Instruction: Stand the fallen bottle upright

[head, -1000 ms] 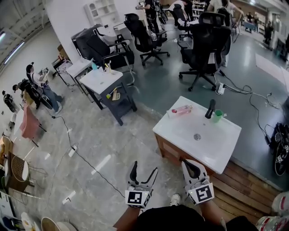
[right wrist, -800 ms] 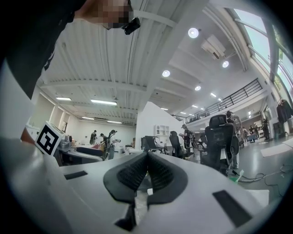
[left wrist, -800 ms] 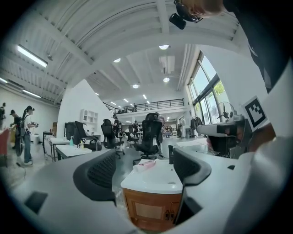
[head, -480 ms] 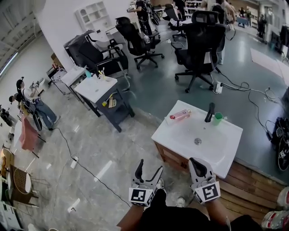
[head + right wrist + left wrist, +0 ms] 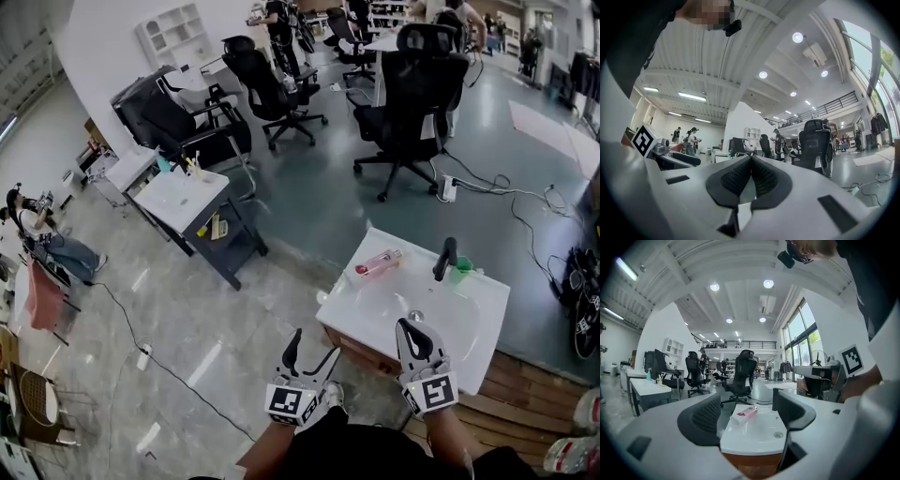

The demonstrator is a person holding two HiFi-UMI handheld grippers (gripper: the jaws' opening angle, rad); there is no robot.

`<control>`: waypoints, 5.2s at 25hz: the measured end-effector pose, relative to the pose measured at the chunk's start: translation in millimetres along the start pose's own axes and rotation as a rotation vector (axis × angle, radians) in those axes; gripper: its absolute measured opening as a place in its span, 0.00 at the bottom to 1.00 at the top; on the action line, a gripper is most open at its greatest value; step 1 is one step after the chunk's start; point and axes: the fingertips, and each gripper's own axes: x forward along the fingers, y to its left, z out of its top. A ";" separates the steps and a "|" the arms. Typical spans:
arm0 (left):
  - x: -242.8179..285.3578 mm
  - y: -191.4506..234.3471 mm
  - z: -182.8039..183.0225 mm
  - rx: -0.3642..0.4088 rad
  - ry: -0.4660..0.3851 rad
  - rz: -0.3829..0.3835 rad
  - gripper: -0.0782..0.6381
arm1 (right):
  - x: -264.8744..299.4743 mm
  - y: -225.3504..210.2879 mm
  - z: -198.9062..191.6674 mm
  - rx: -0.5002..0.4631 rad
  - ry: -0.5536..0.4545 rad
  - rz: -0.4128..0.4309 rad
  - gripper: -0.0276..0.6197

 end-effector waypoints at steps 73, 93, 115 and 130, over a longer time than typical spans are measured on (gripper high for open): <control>433.0 4.7 -217.5 0.572 0.936 -0.506 0.63 | 160.4 -201.8 -126.2 -0.052 0.255 -0.130 0.07; 461.5 1.1 -255.9 0.720 1.076 -0.472 0.63 | 159.7 -228.3 -149.0 -0.022 0.315 -0.160 0.07; 452.7 -1.7 -232.6 0.614 0.967 -0.468 0.56 | 155.1 -204.8 -151.8 0.011 0.313 -0.147 0.07; 451.9 2.7 -154.4 0.305 0.685 -0.463 0.56 | 167.2 -181.4 -150.8 0.013 0.300 -0.123 0.07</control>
